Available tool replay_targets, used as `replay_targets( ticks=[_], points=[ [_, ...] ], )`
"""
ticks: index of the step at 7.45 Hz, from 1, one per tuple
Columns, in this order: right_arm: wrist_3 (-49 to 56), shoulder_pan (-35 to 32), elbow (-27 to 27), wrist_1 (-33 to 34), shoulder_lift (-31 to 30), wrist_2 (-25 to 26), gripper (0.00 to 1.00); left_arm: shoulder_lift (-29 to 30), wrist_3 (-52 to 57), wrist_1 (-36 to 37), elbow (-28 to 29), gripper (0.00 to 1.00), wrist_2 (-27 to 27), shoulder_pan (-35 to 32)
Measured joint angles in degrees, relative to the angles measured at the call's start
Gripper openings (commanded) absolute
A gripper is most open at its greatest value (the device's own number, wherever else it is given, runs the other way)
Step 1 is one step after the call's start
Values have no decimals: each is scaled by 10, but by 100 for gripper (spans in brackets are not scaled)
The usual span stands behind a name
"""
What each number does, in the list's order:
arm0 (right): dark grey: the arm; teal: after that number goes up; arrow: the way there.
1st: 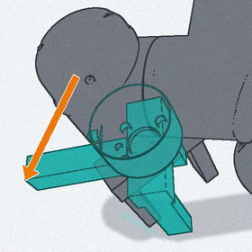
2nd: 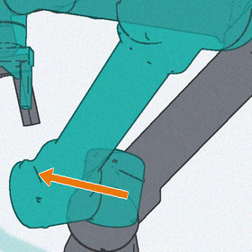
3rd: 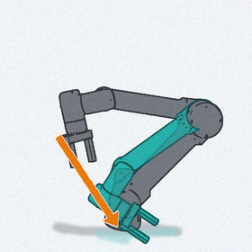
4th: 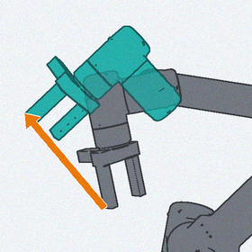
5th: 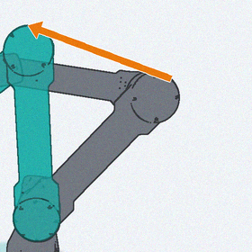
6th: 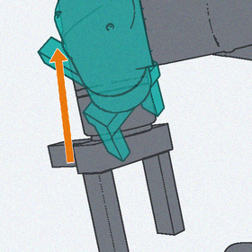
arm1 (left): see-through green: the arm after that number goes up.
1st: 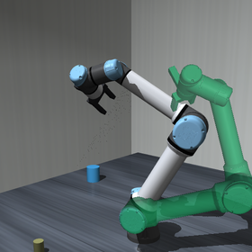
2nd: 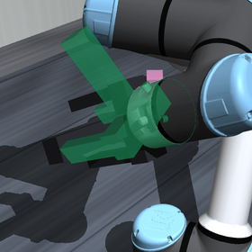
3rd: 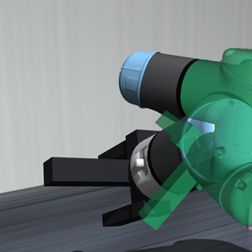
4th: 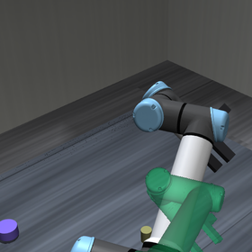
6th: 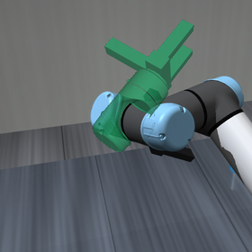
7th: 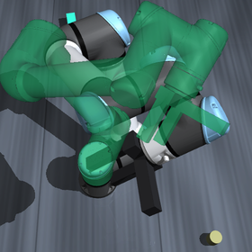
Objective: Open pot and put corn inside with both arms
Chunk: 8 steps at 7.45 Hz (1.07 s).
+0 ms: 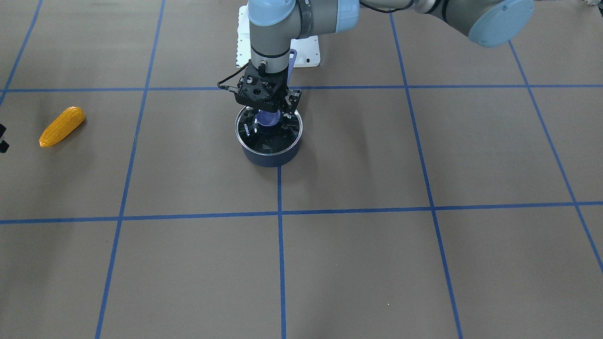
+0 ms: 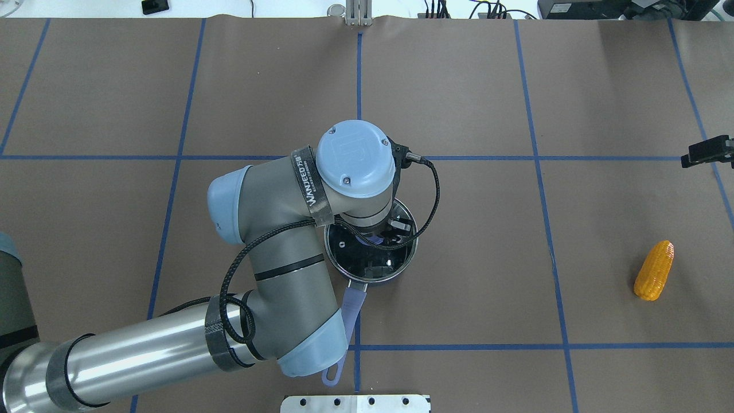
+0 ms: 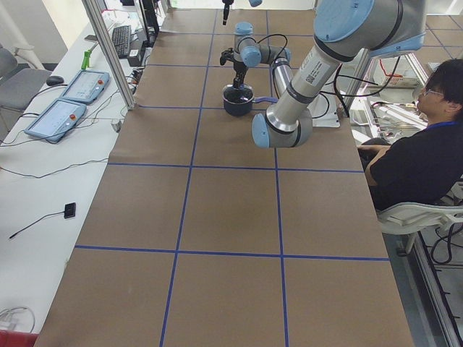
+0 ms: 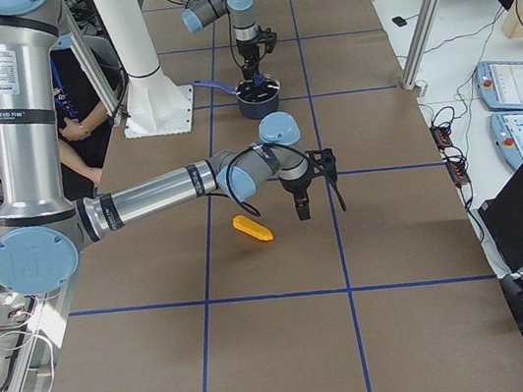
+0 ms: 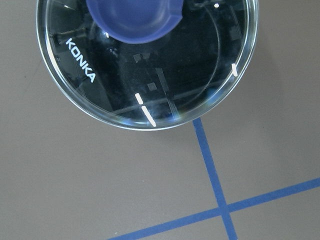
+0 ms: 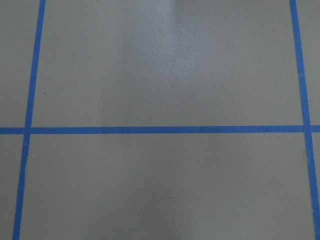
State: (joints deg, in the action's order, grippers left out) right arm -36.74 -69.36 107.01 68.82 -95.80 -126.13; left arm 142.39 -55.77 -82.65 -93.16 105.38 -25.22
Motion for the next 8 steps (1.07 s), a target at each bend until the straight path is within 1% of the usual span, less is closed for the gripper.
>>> replay_targets(
  ticks=[1, 2, 5, 6, 8],
  points=[
    [0, 0, 0, 0, 0, 0, 100, 0, 0, 0, -4, 7, 0, 0],
    [0, 1, 0, 0, 0, 0, 100, 0, 0, 2, -12, 0, 0, 0],
    [0, 2, 0, 0, 0, -1, 100, -12, 3, 14, -68, 0, 2, -13],
    [0, 3, 0, -2, 0, -1, 100, -34, 9, 23, -102, 0, 8, -27],
    [-4, 8, 0, -5, 1, -1, 100, -109, 69, 32, -175, 0, 34, -72]
  ],
)
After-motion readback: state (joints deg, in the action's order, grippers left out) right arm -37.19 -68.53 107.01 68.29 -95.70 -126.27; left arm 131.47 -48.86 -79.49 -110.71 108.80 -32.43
